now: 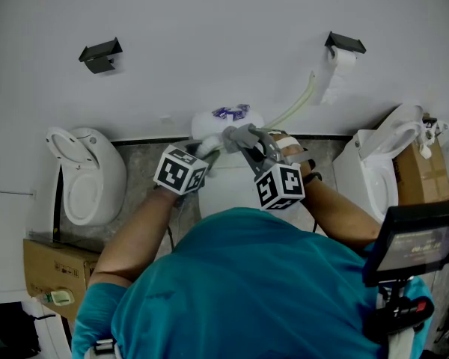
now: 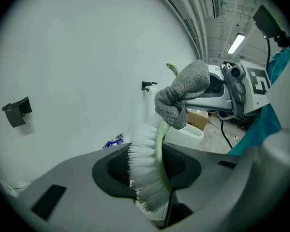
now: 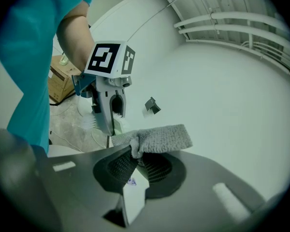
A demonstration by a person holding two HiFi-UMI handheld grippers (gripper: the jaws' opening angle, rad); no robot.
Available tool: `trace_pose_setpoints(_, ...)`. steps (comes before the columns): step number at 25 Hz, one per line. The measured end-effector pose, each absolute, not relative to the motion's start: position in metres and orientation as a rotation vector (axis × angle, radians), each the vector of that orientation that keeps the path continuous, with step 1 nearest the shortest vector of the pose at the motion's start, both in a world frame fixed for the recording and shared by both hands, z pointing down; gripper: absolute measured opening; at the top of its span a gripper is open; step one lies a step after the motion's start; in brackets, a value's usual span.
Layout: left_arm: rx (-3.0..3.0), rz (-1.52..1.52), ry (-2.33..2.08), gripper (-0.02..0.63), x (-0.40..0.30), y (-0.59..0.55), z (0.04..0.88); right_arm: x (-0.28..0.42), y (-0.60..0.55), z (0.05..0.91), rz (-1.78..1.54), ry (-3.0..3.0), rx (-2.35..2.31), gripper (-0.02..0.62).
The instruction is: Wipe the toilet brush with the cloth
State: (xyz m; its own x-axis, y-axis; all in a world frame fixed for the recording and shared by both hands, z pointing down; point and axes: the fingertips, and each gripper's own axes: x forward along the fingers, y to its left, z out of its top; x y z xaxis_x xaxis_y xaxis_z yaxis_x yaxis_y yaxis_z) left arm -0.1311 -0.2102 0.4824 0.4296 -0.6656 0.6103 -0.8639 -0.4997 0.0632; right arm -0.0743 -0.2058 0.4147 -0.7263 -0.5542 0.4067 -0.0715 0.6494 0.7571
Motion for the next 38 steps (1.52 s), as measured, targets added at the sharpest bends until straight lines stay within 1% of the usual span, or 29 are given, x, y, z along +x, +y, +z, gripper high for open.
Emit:
trace_pose_setpoints(27,2.306,0.769,-1.334,0.152,-0.147,-0.207,0.486,-0.044,-0.231,0.397,-0.973,-2.204,0.609,0.035)
trace_pose_setpoints(38,2.37,0.713,-1.327,0.152,-0.15,-0.205,0.481,-0.032,-0.23,0.38,-1.002,-2.237,0.645,0.035)
